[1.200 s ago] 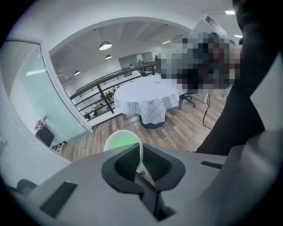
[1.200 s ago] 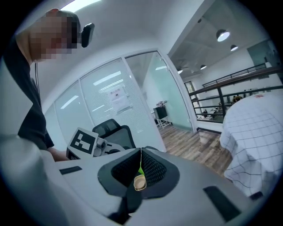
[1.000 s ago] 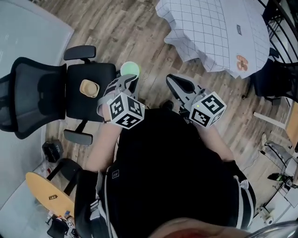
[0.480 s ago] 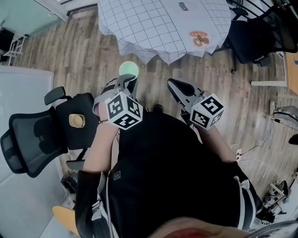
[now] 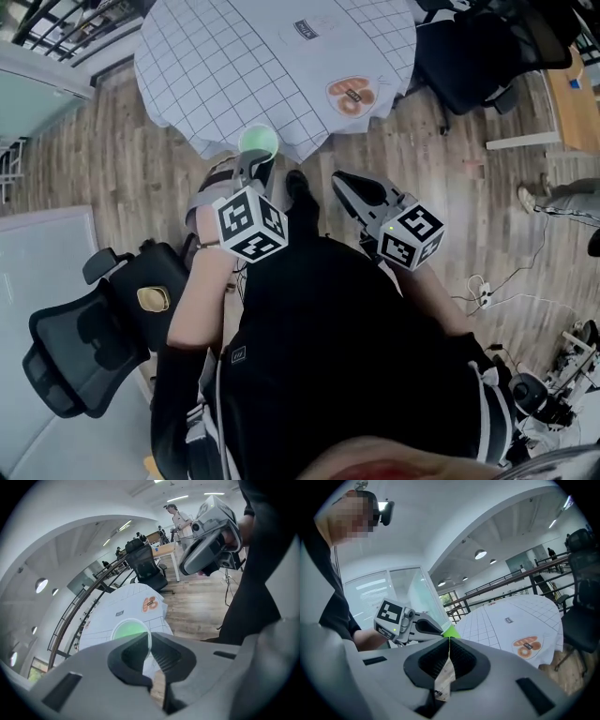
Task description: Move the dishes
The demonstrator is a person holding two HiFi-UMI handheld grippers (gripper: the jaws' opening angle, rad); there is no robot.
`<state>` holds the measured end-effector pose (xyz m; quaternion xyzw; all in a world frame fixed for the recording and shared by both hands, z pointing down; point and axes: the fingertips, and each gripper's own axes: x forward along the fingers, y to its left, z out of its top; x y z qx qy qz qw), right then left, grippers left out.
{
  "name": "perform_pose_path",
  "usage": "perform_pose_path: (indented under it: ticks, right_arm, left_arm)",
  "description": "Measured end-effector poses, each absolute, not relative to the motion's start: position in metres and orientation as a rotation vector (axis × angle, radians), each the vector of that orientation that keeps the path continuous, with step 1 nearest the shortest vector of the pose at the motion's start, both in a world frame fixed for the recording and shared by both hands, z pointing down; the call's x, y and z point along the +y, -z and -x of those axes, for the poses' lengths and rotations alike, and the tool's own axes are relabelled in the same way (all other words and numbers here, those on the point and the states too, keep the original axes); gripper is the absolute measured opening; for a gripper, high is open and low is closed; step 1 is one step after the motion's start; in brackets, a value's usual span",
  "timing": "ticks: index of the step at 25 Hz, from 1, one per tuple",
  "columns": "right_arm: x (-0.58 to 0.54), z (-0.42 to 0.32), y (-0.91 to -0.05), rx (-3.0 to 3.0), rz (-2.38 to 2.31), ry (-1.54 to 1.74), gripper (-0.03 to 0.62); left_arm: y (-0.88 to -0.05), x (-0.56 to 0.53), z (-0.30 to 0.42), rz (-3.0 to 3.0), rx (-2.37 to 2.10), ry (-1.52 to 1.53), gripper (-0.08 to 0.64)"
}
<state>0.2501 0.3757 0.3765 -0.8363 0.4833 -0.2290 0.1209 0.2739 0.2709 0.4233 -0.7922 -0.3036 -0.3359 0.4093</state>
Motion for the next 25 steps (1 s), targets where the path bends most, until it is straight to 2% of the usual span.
perform_pose_path:
  ticks: [11, 25]
  right_arm:
    - [0.37, -0.4, -0.379, 1.445, 2.45, 0.73, 0.02]
    - [0.392, -0.476, -0.398, 1.562, 2.287, 0.827, 0.02]
  left_arm:
    - [-0.434, 0.267, -0.421, 1.997, -0.755, 0.855, 0.023]
    - [-0.457, 0.276, -0.517, 2.044, -0.64, 0.982, 0.023]
